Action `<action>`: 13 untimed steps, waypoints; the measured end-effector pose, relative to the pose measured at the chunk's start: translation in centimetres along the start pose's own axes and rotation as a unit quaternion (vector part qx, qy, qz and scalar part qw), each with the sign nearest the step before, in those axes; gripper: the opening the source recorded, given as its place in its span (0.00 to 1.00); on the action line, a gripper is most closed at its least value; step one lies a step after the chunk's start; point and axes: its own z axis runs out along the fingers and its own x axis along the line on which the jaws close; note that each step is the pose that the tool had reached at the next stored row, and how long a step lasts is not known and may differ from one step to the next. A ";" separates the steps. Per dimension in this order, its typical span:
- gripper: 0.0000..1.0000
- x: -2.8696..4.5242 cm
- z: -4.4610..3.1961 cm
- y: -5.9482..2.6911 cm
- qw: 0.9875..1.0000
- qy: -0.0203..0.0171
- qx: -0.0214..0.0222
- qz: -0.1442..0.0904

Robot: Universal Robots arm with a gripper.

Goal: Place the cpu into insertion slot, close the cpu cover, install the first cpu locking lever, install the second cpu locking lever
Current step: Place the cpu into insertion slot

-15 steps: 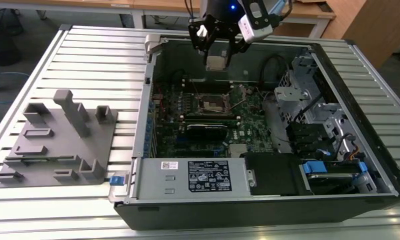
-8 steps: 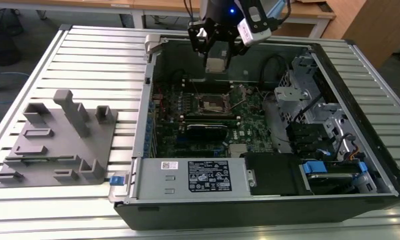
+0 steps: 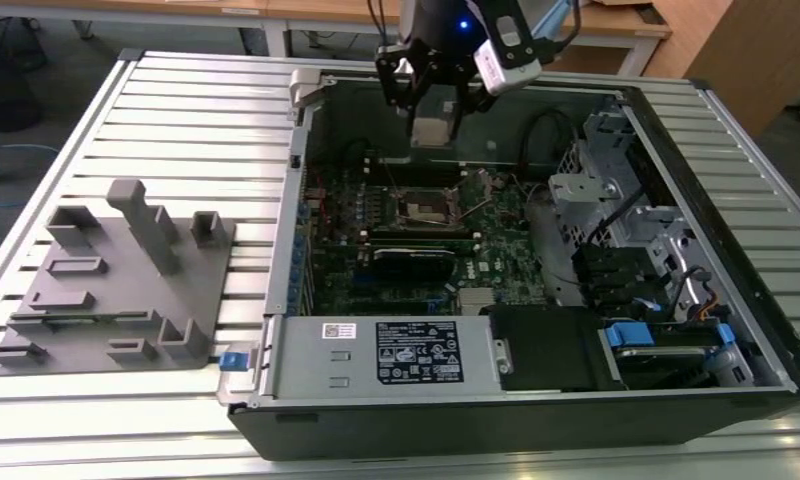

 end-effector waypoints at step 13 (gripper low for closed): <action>0.54 -0.23 0.77 -0.06 1.000 0.000 0.000 0.000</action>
